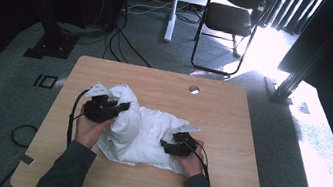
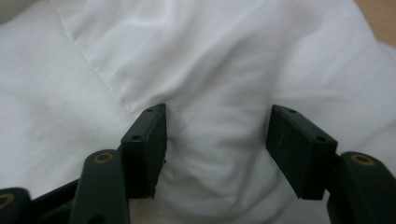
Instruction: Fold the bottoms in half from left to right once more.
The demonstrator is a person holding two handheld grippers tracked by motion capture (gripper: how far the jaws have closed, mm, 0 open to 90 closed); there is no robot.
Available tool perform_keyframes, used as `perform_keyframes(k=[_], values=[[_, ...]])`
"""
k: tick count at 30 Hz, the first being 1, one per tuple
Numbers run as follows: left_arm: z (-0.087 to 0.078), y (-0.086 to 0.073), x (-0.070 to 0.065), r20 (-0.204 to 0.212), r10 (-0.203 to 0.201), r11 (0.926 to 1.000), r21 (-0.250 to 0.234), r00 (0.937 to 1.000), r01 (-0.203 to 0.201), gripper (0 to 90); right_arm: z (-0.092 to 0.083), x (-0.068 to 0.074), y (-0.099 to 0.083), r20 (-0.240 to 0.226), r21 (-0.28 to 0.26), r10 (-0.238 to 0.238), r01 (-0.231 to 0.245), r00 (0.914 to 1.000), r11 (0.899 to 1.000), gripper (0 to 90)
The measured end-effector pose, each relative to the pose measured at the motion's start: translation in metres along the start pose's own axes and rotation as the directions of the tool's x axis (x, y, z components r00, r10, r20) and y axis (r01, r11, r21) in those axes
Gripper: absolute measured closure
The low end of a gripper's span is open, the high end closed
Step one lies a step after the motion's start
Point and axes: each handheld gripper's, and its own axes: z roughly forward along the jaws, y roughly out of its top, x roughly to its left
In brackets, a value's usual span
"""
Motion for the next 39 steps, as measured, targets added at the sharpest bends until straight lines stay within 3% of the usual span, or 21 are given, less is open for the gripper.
perform_keyframes(k=[4,8,9,11,14,17,19,21,24,25,28,31,33,36,39], values=[[0.007,0.007,-0.014,0.025,0.032,0.9995,0.003,0.9992,-0.032,80.8,0.007,0.007,0.006,0.018,0.008,-0.027,0.026,0.9995,1.0,39.1],[0.014,0.014,-0.025,0.056,0.045,0.999,-0.002,0.9974,-0.045,80.8,0.016,0.015,0.01,0.004,-0.008,-0.039,0.039,0.9992,0.999,40.1],[0.02,0.019,-0.034,0.085,0.045,0.999,-0.007,0.9953,-0.045,80.8,0.018,0.017,0.012,-0.001,-0.017,-0.042,0.042,0.9991,0.999,40.5],[0.029,0.021,-0.044,0.106,0.069,0.9976,-0.001,0.992,-0.069,80.8,0.024,0.023,0.014,-0.011,-0.031,-0.047,0.047,0.9988,0.998,40.9],[0.052,0.013,-0.058,0.113,0.106,0.9922,0.052,0.9879,-0.113,80.8,0.03,0.031,0.019,-0.036,-0.034,-0.054,0.053,0.9979,0.998,41.0],[0.065,0.003,-0.061,0.107,0.117,0.9893,0.073,0.9873,-0.126,80.7,0.032,0.03,0.02,-0.055,-0.031,-0.081,0.079,0.9952,0.996,40.9],[0.076,-0.009,-0.056,0.108,0.095,0.9898,0.096,0.9896,-0.105,80.7,0.024,0.021,0.018,-0.115,-0.022,-0.037,0.035,0.9927,0.999,35.0],[0.079,-0.013,-0.055,0.106,0.092,0.9892,0.104,0.9901,-0.103,80.7,0.018,0.016,0.016,-0.117,-0.019,-0.025,0.023,0.9928,1.0,32.9],[0.087,-0.025,-0.057,0.108,0.121,0.9839,0.119,0.9868,-0.134,80.5,-0.008,-0.001,0.007,-0.079,-0.047,-0.038,0.034,0.9961,0.998,30.9],[0.089,-0.028,-0.059,0.11,0.127,0.9824,0.124,0.9859,-0.14,80.4,-0.02,-0.009,0.003,-0.046,-0.056,-0.026,0.023,0.9986,0.998,31.1],[0.101,-0.043,-0.066,0.102,0.154,0.9739,0.152,0.9828,-0.169,80.1,-0.038,-0.028,-0.001,-0.007,-0.078,0.035,-0.035,0.9994,0.996,33.0],[0.115,-0.059,-0.068,0.109,0.147,0.9701,0.178,0.9831,-0.165,79.8,-0.05,-0.039,0.001,0.022,-0.11,0.071,-0.068,0.9972,0.992,33.8],[0.123,-0.069,-0.07,0.106,0.145,0.9686,0.188,0.9838,-0.163,79.8,-0.054,-0.042,0.005,0.026,-0.131,0.085,-0.081,0.9961,0.988,34.0],[0.129,-0.078,-0.073,0.101,0.171,0.9615,0.2,0.9801,-0.189,79.6,-0.058,-0.041,0.013,0.013,-0.168,0.09,-0.087,0.9958,0.982,35.1],[0.13,-0.08,-0.074,0.095,0.176,0.9621,0.194,0.9799,-0.191,79.5,-0.061,-0.036,0.026,-0.003,-0.216,0.093,-0.092,0.9956,0.972,35.7]])
